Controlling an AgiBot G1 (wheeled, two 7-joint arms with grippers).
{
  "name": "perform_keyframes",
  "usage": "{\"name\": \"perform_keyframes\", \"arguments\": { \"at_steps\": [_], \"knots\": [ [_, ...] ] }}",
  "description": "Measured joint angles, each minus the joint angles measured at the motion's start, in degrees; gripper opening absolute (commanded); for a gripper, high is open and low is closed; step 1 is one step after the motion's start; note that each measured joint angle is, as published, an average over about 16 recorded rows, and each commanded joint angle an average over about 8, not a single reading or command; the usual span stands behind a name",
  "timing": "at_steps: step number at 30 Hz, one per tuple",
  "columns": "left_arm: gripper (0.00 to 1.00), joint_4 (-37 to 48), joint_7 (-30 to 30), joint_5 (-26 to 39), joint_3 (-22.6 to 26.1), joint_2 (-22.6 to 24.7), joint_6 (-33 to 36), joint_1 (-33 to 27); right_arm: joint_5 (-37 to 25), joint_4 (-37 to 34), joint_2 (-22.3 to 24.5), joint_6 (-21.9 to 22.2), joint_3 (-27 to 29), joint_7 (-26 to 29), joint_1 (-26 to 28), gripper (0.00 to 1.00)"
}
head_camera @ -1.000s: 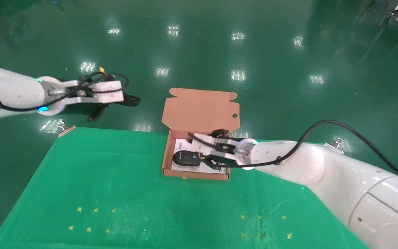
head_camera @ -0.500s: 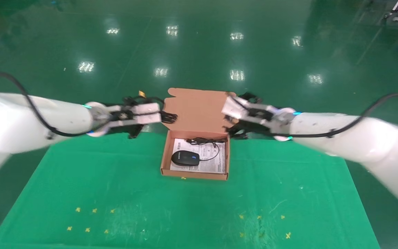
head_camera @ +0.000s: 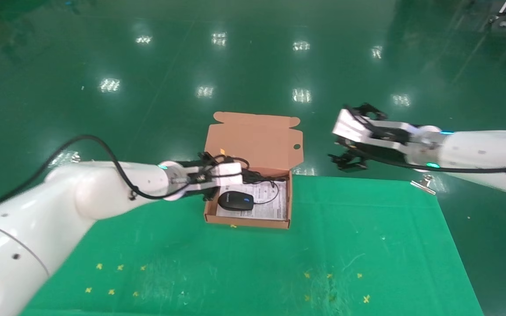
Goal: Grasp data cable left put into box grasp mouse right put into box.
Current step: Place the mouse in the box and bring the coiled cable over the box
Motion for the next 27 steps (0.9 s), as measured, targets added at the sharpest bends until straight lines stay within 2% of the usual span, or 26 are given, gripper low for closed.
{"name": "perform_keyframes", "arguments": {
  "at_steps": [8, 9, 16, 17, 27],
  "knots": [
    [0.0, 1.1, 4.7, -7.3, 4.2, 1.0, -3.7, 1.0, -5.6, 8.0, 6.1, -1.2, -1.6, 7.5, 3.2, 1.0],
    [0.02, 1.2, 5.0, -8.1, 4.8, 1.0, -4.0, 1.1, -6.3, 8.8, 6.7, -1.3, -1.7, 8.3, 3.5, 1.0],
    [0.9, 1.7, 6.1, -11.7, 7.7, 1.1, -5.5, 1.2, -9.8, 12.6, 9.2, -2.1, -2.4, 12.5, 5.2, 1.0],
    [1.0, 1.7, 6.2, -11.9, 7.9, 1.1, -5.6, 1.2, -10.0, 12.9, 9.3, -2.2, -2.5, 12.9, 5.3, 1.0],
    [1.0, 1.9, 6.3, -12.3, 8.2, 1.1, -5.7, 1.1, -10.5, 13.3, 9.5, -2.3, -2.6, 13.3, 5.5, 1.0]
  ]
}}
